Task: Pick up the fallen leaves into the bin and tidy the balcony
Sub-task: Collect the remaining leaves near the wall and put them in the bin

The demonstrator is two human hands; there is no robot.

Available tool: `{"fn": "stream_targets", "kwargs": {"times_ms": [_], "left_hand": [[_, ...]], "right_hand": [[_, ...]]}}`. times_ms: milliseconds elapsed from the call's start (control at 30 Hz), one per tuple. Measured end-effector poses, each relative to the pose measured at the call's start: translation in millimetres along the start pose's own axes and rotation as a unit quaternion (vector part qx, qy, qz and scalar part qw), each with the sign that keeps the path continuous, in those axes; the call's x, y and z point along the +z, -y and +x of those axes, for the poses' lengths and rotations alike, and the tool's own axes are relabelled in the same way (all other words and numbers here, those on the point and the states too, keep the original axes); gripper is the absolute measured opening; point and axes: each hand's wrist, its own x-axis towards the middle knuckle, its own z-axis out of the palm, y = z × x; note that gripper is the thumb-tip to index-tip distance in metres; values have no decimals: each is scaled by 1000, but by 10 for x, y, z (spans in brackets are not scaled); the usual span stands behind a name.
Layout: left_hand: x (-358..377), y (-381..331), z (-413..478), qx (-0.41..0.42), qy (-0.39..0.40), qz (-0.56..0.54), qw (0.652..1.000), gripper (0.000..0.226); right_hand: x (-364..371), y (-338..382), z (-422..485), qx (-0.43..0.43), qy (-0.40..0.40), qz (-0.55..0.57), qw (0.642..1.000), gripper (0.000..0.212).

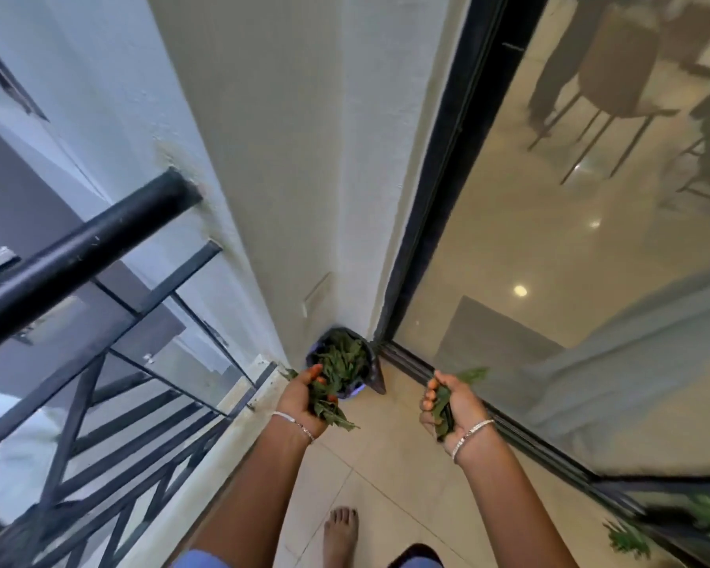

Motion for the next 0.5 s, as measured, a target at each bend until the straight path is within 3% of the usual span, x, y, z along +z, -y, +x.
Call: {"fn": "stream_targets", "kwargs": {"times_ms": [300,500], "left_hand": [[65,-287,1423,-30,-94,78,992,24],[77,-325,2566,-41,-111,58,991,21]], "right_hand": [[232,-183,1306,70,-75,-87,991,36],[140,-424,2436,96,-124,-146,977,36]]}}
